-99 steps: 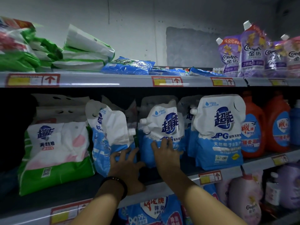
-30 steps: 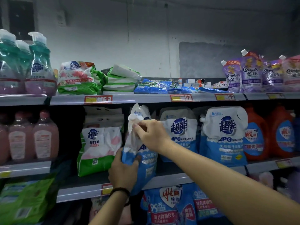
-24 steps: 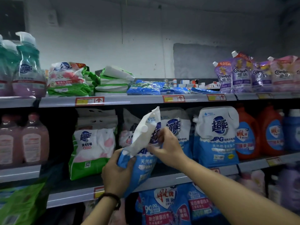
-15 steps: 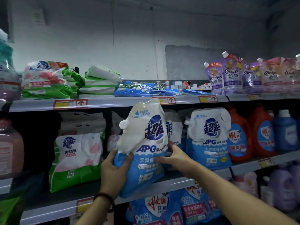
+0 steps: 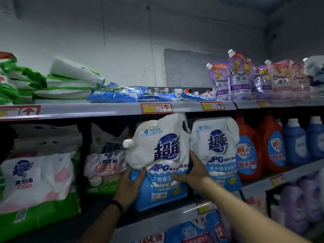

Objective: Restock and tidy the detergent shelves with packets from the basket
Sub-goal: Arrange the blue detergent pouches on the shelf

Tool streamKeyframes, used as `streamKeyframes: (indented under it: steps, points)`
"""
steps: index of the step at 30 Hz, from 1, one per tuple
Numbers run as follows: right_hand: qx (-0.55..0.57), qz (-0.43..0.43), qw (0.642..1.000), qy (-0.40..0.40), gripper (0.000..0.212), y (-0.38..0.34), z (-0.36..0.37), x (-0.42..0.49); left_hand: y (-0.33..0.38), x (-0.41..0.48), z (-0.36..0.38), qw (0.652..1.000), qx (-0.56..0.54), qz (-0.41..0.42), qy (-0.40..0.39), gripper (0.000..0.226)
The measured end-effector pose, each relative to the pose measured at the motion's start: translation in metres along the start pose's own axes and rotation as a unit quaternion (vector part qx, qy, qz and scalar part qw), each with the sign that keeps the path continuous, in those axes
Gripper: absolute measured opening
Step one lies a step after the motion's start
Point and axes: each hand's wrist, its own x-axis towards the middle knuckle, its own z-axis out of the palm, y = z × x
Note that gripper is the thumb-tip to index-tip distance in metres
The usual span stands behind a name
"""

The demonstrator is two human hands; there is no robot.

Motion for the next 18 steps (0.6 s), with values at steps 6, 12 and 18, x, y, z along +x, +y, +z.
streamKeyframes:
  steps: [6, 12, 18]
  points:
    - [-0.128, -0.006, 0.992, -0.002, 0.058, 0.026, 0.000, -0.015, -0.040, 0.001, 0.017, 0.996, 0.087, -0.025, -0.022, 0.018]
    - [-0.265, -0.006, 0.953, 0.143, 0.117, 0.006, 0.034, -0.030, -0.038, 0.009, 0.022, 0.984, 0.168, -0.049, -0.029, 0.043]
    - [-0.434, -0.055, 0.894, 0.099, 0.127, 0.008, 0.077, -0.017, -0.043, 0.018, 0.017, 0.982, 0.164, -0.069, -0.056, 0.054]
